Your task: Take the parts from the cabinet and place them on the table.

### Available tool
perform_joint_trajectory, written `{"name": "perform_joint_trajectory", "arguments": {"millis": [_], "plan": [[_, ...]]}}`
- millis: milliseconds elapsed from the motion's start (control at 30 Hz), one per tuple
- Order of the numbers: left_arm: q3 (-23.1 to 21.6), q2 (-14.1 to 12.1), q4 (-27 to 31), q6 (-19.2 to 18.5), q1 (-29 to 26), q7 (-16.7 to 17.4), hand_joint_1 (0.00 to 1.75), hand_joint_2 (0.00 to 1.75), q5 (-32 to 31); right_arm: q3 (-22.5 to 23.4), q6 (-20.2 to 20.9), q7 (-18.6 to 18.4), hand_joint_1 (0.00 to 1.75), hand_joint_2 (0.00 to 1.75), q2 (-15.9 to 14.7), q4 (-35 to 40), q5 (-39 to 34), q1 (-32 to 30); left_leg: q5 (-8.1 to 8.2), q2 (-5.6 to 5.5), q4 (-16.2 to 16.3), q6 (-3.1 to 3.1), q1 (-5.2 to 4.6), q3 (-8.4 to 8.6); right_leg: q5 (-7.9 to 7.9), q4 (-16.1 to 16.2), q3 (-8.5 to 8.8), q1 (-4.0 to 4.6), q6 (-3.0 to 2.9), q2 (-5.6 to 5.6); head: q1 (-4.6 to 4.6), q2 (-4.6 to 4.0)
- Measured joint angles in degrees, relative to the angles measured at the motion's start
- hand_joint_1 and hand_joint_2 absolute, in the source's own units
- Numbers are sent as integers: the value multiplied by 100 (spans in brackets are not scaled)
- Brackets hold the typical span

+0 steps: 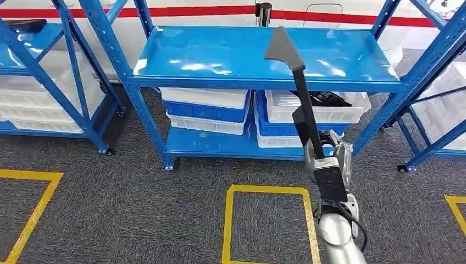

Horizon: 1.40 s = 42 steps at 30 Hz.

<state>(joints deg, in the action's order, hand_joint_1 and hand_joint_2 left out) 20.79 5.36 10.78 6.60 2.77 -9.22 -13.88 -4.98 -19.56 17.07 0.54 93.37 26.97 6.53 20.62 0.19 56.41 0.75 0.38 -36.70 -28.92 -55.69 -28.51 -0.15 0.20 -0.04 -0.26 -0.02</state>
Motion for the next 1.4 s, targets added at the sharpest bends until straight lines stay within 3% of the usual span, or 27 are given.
{"name": "perform_joint_trajectory", "arguments": {"millis": [33,100,167,200,267,300,367,400,500,533,600,667,700,733,767,833,867,900,1033,1067,1100,1167,1200,1233,1300,1367,1400], "plan": [[-18,-16,0,0,-3,-4,0,175,-2,44,7,27,175,175,-28,-15,-31,3,40,-8,65,-23,37,-68,75,21,-8,-101,-60,-7,5,0],[-51,-13,0,-6,-7,-33,0,175,2,91,48,81,175,175,-65,-52,-94,2,603,-19,630,-76,45,-293,159,17,-61,-78,-153,-15,-28,0],[-57,-13,0,-33,4,-114,0,175,15,100,123,156,175,175,-98,-182,-149,67,1150,-23,1629,-132,60,-606,228,2,-146,-51,-158,-13,-30,0],[-57,-13,0,-24,18,-136,0,175,15,100,125,171,175,175,-114,-278,-170,106,1247,-22,1904,-142,61,-662,245,-7,-180,-38,-142,-13,-26,0],[-61,-13,0,29,27,-146,0,175,15,100,125,182,175,175,-144,-396,-197,148,1106,-21,1675,-122,60,-399,272,-17,-223,-23,-136,-13,-30,0],[-61,-13,0,68,24,-149,0,175,18,100,125,186,175,175,-155,-448,-201,184,920,-25,1179,-80,55,-62,285,-20,-233,-10,-117,-12,-28,0],[-59,-16,0,125,32,-144,0,175,39,98,133,206,175,175,-164,-516,-229,281,657,-50,200,94,-2,595,310,-19,-233,-14,-113,-11,-26,0],[-61,-16,0,149,39,-140,0,175,55,89,147,226,175,175,-170,-571,-245,346,667,-32,30,138,-30,668,321,-48,-263,68,-92,-13,-24,0],[-59,-2,0,221,37,-131,0,175,109,39,212,256,175,175,-175,-759,-308,500,604,-31,9,216,-66,616,405,-10,-305,18,35,-19,-28,0],[-59,24,0,227,33,-127,0,175,120,26,214,271,175,175,-181,-818,-341,569,506,-5,-130,260,-21,637,405,-20,-336,73,73,-13,-19,0],[-38,30,0,168,42,-133,0,175,181,-9,216,309,175,175,-205,-994,-417,762,413,29,-182,291,-12,569,41,-489,-583,41,14,-8,3,0],[-22,24,0,105,44,-138,0,175,199,-57,212,330,175,175,-225,-1138,-452,866,348,33,-178,299,-22,482,-388,-1416,-946,-19,-8,-8,16,0],[-22,15,0,83,43,-140,0,175,214,-77,210,333,175,175,-229,-1189,-463,871,316,31,-174,289,-19,433,-499,-1782,-1075,-48,28,-8,24,0],[-20,13,0,76,40,-142,0,175,214,-88,208,335,175,175,-234,-1239,-468,875,281,29,-173,271,-11,397,-489,-1839,-1059,-79,89,-9,35,0],[-20,13,0,66,37,-144,0,175,214,-101,203,335,175,175,-238,-1283,-470,889,255,25,-160,236,2,357,-392,-1609,-902,-121,178,-10,35,0],[-15,11,0,61,37,-153,0,175,214,-123,195,335,175,175,-247,-1333,-485,938,235,23,-63,191,44,264,-50,-622,-322,-205,363,-15,35,0],[-7,-5,2,59,42,-160,0,175,214,-127,197,337,175,175,-249,-1353,-485,970,247,24,41,143,27,198,-15,-147,-100,-252,426,-13,51,0],[6,-22,2,57,57,-162,0,175,214,-140,195,341,175,175,-247,-1379,-487,996,254,26,122,91,7,111,-23,-158,-101,-166,340,61,58,0],[13,-37,2,57,24,-168,0,175,214,-166,184,346,175,175,-256,-1449,-500,999,137,-5,136,-10,48,29,85,-236,-231,-175,138,58,22,0],[13,-37,2,57,25,-173,0,175,214,-177,173,346,175,175,-256,-1456,-503,1012,276,-14,228,-33,78,-28,118,-233,-242,-193,91,51,24,0],[13,-37,2,55,26,-179,0,175,212,-190,157,346,175,175,-258,-1458,-509,1021,567,-6,527,-52,81,-137,161,-233,-283,-176,23,47,13,0],[13,-51,2,46,28,-192,0,175,210,-221,111,346,175,175,-258,-1462,-535,1028,1102,-10,1446,-81,81,-467,226,-238,-371,-132,-50,34,7,0],[13,-57,2,33,27,-195,0,175,203,-223,105,346,175,175,-258,-1469,-542,1028,1277,-10,1841,-81,81,-592,259,-239,-420,-106,-59,30,7,0],[13,-57,2,17,25,-197,0,175,203,-225,103,346,175,175,-258,-1478,-546,1027,1309,-10,1985,-68,79,-601,294,-239,-460,-83,-66,28,7,0],[15,-57,2,0,27,-216,0,175,203,-225,92,346,175,175,-260,-1484,-551,1028,1078,-12,1494,8,70,-219,353,-239,-534,-45,-60,31,5,0],[17,-66,2,-4,41,-240,0,175,204,-228,81,346,175,175,-258,-1482,-553,1037,764,-41,437,156,19,505,409,-239,-569,-26,-52,35,7,0],[19,-83,7,-7,61,-247,0,175,206,-230,68,346,175,175,-260,-1484,-557,1038,863,-36,177,200,-18,636,438,-240,-586,-10,-32,30,18,0]]}}
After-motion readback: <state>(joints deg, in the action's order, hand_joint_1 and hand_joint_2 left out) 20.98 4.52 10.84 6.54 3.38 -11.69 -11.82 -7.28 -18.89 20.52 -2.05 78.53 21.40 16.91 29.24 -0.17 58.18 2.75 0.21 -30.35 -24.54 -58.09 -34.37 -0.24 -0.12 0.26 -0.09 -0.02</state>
